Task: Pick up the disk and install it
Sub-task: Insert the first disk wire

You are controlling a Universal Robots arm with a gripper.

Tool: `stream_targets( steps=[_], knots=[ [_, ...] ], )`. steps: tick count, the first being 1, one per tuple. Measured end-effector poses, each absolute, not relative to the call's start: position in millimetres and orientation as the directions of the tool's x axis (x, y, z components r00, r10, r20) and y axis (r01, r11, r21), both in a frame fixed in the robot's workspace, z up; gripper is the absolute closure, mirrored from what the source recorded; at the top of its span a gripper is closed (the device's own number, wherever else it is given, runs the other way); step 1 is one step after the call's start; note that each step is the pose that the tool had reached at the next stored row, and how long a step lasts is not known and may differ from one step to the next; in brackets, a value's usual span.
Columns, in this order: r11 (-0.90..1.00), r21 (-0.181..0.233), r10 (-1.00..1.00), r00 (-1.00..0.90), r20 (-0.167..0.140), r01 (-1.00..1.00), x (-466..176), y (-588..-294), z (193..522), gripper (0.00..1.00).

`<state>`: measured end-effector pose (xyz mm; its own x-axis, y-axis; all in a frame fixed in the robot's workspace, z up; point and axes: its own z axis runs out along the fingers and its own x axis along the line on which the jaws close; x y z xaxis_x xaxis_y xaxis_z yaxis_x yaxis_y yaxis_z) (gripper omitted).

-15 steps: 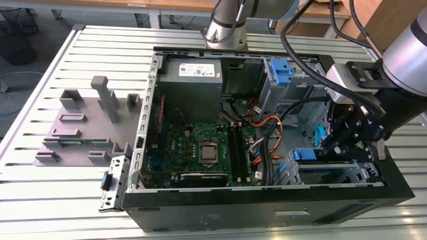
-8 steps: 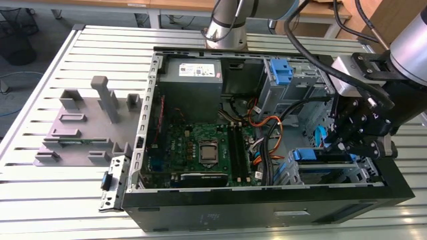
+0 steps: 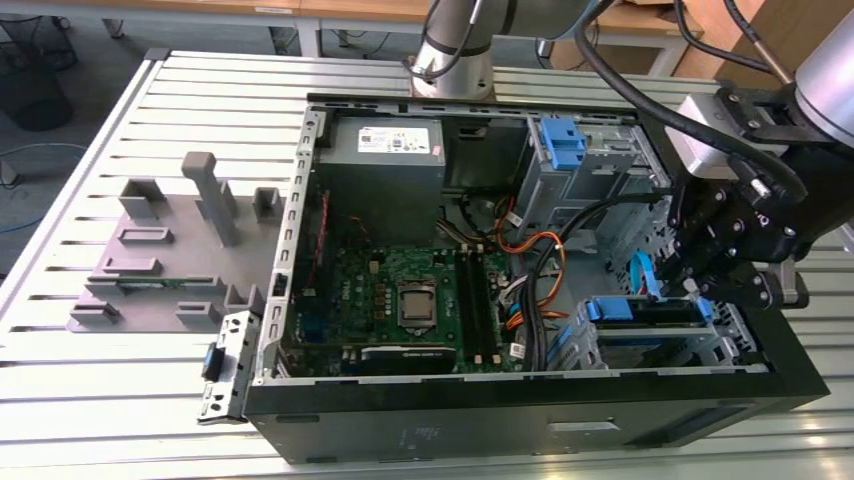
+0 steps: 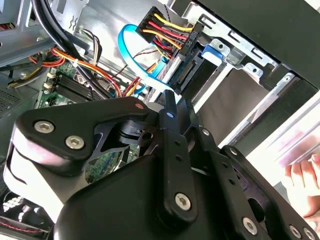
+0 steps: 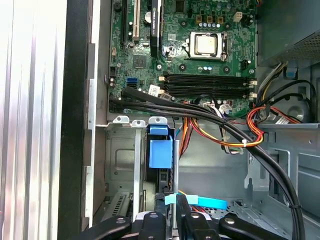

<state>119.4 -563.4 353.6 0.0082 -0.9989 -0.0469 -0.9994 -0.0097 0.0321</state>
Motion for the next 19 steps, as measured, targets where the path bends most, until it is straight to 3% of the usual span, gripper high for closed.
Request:
stream_targets(
  steps=[19],
  knots=[
    [-0.010, 0.032, -0.999, 0.008, -0.047, -0.999, 126.6, -563.4, 357.5, 0.76]
  ],
)
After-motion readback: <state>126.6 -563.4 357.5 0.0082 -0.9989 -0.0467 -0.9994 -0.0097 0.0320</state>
